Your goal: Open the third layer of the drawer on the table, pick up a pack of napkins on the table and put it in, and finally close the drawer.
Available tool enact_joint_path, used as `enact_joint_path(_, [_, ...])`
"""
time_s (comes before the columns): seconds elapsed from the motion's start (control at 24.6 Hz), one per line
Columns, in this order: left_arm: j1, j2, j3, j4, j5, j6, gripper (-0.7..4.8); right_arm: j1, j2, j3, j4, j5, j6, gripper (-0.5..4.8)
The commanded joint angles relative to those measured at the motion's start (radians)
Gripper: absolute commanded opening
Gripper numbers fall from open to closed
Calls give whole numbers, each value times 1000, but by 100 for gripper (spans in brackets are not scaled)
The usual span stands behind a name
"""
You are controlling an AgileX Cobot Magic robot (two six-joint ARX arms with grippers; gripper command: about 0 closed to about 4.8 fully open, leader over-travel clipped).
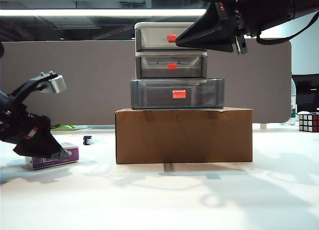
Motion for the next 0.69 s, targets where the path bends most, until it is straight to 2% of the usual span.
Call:
enact_joint_path(0.04, [1, 2, 8, 2, -19, -4, 395, 2, -4, 4, 10, -8, 0, -6])
enact_joint_path(0.37, [1, 32, 8, -7, -19, -4, 393, 2, -5, 4, 10, -9, 0, -6])
enact_joint_path(0.41, [1, 40, 8, -14, -19, -4, 372, 2, -5, 4, 10, -12, 0, -6])
enact_joint_path(0.45, [1, 41, 8, -21, -19, -4, 309, 2, -5, 4, 10, -14, 0, -6])
enact_joint_path(0.57, [1, 40, 8, -20, -19, -4, 221, 2, -5, 4, 10, -15, 0, -6])
enact_joint_path(0.61, [1, 40, 8, -20, -16, -4, 168, 2, -5, 4, 9, -15, 1, -6])
enact_joint_path(0.69, [1, 40, 8, -20, -16, -4, 156, 2, -5, 4, 9, -16, 1, -6])
